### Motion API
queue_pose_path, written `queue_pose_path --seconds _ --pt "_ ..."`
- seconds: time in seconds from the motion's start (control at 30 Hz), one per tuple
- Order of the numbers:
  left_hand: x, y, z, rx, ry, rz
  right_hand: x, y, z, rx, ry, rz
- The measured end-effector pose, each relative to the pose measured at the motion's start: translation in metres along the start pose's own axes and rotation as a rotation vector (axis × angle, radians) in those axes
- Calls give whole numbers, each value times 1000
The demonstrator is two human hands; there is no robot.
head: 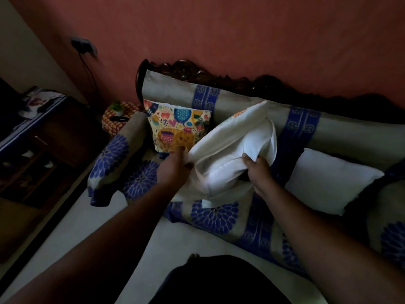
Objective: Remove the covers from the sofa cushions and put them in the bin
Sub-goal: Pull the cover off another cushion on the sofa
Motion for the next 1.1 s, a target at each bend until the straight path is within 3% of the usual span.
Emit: queue_pose_path --seconds 0.2,0.3,0.4,0.47,0.57,0.6,0.77,0.87,0.97,1.03,1.1 --pt "22 -40 -36 248 94 -45 -16 5 12 121 -84 116" --pt "20 -39 -40 397 151 131 -19 1 20 129 -95 109" --pt "30 -32 -53 518 317 373 -24 8 24 162 -112 166" --pt "34 -23 -51 427 348 319 -30 15 25 173 -113 220" --pt "31 -31 -23 196 306 -133 -35 20 30 181 -107 290" --pt "29 -38 -17 178 296 -180 -37 19 28 193 -102 323" --pt "22 -29 -1 314 155 125 -38 17 20 246 -43 440" --pt "29 -14 6 296 262 221 -36 10 12 165 7 393" --pt "29 -28 17 200 465 -155 -34 4 8 25 78 204" --pt "25 -42 25 -33 439 -493 -36 3 7 -51 135 86" --pt "26 -60 30 -138 374 -644 -35 4 1 -87 244 13"
Point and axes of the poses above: each hand's wrist, its own z-axis towards the middle knuckle, its own x-axis out of the palm, y = z × x, the point moved 2 cm from there along z, towards the middle knuckle, and after that the axes turned 15 degrees about -y, right-handed, at the moved point
